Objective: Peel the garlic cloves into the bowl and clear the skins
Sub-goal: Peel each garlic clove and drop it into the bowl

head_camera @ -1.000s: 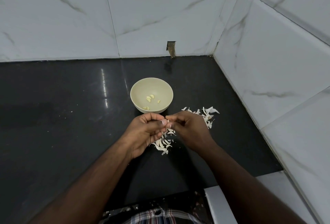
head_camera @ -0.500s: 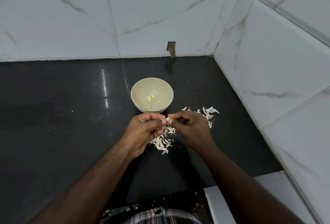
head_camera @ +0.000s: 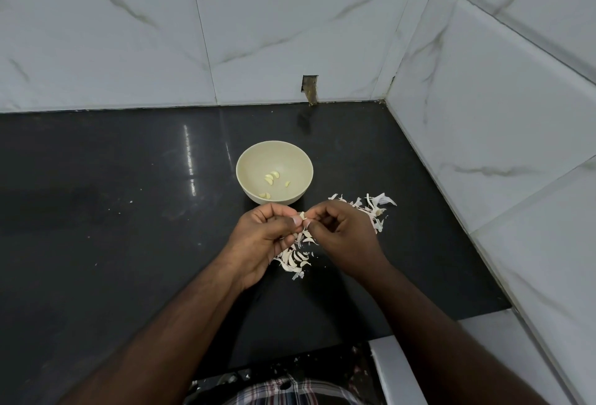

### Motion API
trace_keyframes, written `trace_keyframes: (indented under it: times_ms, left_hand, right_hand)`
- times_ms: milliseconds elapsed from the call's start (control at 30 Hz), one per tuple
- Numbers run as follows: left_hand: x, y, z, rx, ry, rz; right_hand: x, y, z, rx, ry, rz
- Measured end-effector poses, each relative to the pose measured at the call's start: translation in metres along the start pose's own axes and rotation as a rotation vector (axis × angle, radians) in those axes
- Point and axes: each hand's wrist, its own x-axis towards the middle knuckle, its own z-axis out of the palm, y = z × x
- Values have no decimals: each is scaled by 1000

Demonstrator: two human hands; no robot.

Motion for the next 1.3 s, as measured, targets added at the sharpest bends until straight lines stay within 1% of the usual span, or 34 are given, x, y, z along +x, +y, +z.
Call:
trace_keyframes:
  times_ms: [67, 233, 300, 400, 467, 567, 733, 767, 867, 900, 1000, 1067, 1167, 1300]
  left_hand:
    - [1, 0, -1, -22, -5, -11]
    - [2, -2, -2, -19, -19, -49]
    - [3, -3, -3, -28, -31, -62]
    - [4, -4, -2, -30, -28, -76]
    - [5, -5, -2, -27, -15, -81]
    - [7, -6, -3, -21, -7, -77]
    - [7, -9, 0, 15, -10, -46]
    - [6, -10, 0, 46, -3, -33]
    - [7, -11, -1, 208, 56, 29]
    - [7, -12, -2, 275, 75, 53]
    - [8, -11, -3, 394, 90, 101]
    - [7, -10, -2, 430, 80, 118]
    - [5, -9, 0, 440, 49, 151]
    - [6, -8, 3, 422, 57, 212]
  right_hand:
    - [0, 1, -4, 2, -33, 3]
    - [3, 7, -15, 2, -57, 38]
    - [4, 9, -19, -62, -39, 46]
    - [7, 12, -26, -230, 6, 18]
    - [8, 12, -29, -248, 14, 23]
    - [7, 10, -26, -132, -12, 92]
    - [4, -3, -13, 22, -181, 59]
    - [4, -4, -11, 44, -184, 67]
    - [8, 2, -11, 74, -92, 134]
    - [9, 4, -13, 102, -84, 168]
    - [10, 4, -14, 230, -143, 244]
    - [9, 3, -14, 277, -182, 263]
    - [7, 3, -14, 275, -155, 253]
    - [6, 2, -16, 334, -141, 275]
